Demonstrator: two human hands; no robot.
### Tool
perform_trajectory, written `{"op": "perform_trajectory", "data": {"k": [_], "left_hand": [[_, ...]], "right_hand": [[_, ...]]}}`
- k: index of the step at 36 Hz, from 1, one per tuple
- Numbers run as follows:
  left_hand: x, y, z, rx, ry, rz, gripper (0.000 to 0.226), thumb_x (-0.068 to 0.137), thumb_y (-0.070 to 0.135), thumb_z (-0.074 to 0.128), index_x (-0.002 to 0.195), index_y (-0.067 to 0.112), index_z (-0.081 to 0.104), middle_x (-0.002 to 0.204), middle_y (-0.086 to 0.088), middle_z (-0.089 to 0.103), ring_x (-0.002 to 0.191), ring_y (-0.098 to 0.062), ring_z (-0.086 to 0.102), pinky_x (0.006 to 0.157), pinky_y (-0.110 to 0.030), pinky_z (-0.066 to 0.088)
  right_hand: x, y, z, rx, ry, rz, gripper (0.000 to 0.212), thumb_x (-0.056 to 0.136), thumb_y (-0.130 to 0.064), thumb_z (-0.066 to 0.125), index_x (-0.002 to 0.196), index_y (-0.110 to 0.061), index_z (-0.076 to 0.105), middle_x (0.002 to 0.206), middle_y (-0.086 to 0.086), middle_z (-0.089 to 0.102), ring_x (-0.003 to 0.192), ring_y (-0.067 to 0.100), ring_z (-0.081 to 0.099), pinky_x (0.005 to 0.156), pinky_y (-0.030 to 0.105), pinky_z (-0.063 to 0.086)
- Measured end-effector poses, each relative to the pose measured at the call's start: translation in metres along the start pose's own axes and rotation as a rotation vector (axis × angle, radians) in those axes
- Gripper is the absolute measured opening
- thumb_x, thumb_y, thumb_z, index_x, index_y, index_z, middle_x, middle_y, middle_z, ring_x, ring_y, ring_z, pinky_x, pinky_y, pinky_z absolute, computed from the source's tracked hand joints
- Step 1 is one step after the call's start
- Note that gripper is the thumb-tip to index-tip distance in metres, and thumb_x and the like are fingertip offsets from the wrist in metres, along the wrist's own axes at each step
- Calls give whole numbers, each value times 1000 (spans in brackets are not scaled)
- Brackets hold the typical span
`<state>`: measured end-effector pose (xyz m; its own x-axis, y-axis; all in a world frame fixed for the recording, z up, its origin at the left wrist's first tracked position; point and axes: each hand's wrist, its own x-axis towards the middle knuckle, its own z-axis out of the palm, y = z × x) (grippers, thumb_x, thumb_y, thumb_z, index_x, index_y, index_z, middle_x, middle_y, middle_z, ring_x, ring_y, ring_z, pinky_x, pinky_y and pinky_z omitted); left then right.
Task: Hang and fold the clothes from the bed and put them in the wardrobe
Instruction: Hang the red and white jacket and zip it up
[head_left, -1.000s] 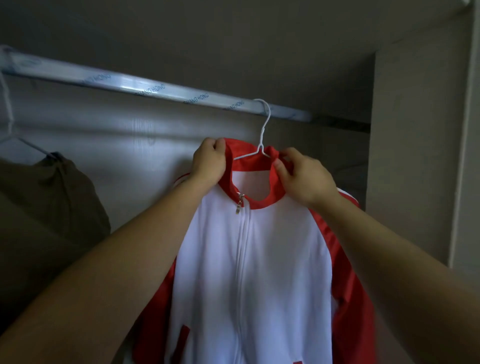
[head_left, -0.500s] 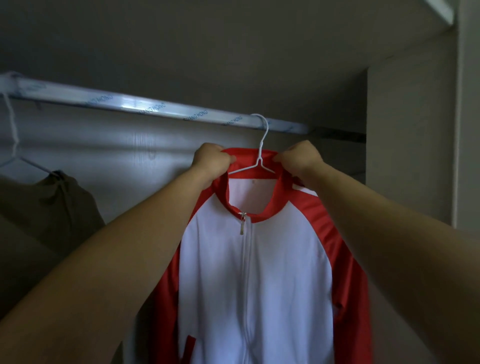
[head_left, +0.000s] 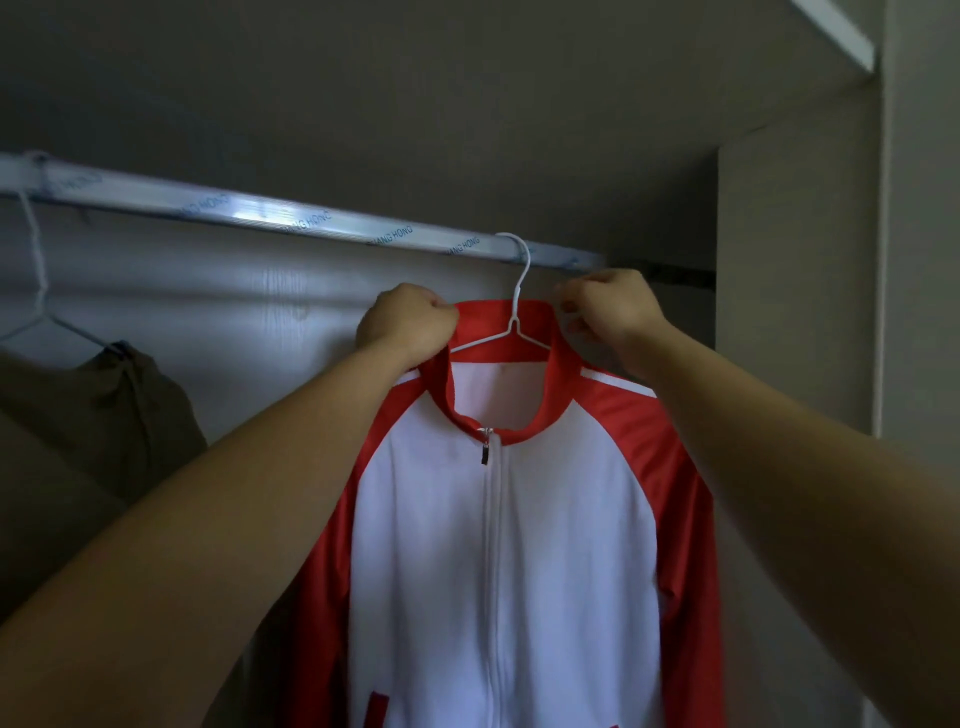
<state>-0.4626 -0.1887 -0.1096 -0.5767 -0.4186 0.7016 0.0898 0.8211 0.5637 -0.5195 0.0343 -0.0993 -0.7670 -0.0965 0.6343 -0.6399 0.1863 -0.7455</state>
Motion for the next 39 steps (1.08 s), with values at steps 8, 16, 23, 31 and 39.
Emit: {"op": "perform_trajectory", "data": {"k": [8,16,23,31,39], "left_hand": [[-13,-38,6,-188,-90,-181,34,86,28,42,65,13,65,56,-9,68,40,-16,62,61,-29,53],[-9,-61,16,-134,-86,-135,32,100,17,40,100,-4,66,113,-28,65,106,-42,60,93,-45,48],[7,-75,15,-102,-52,-110,35,103,23,36,106,0,63,119,-29,61,108,-40,57,93,-42,46],[12,-82,15,-75,-40,-53,27,102,13,39,95,-3,60,113,-30,60,109,-41,57,92,-45,45],[9,-84,29,24,-47,-54,26,101,8,40,103,-10,59,118,-32,58,108,-42,56,80,-36,39]], "right_hand": [[-38,27,-31,-494,-247,32,42,105,-42,46,125,-10,65,129,15,63,117,31,59,92,28,42],[-61,35,-66,-459,-286,91,42,94,-37,67,94,5,74,76,13,66,66,20,60,64,29,53],[-86,45,-74,-388,-548,216,36,95,-37,66,96,-2,72,88,14,74,71,19,71,66,31,61],[-90,45,-83,-769,-621,28,20,82,-40,81,72,-25,72,61,-7,69,48,2,59,49,15,46],[-90,33,-79,-1096,-421,-107,25,79,-44,81,83,-22,69,70,-11,61,65,4,59,53,18,40]]}}
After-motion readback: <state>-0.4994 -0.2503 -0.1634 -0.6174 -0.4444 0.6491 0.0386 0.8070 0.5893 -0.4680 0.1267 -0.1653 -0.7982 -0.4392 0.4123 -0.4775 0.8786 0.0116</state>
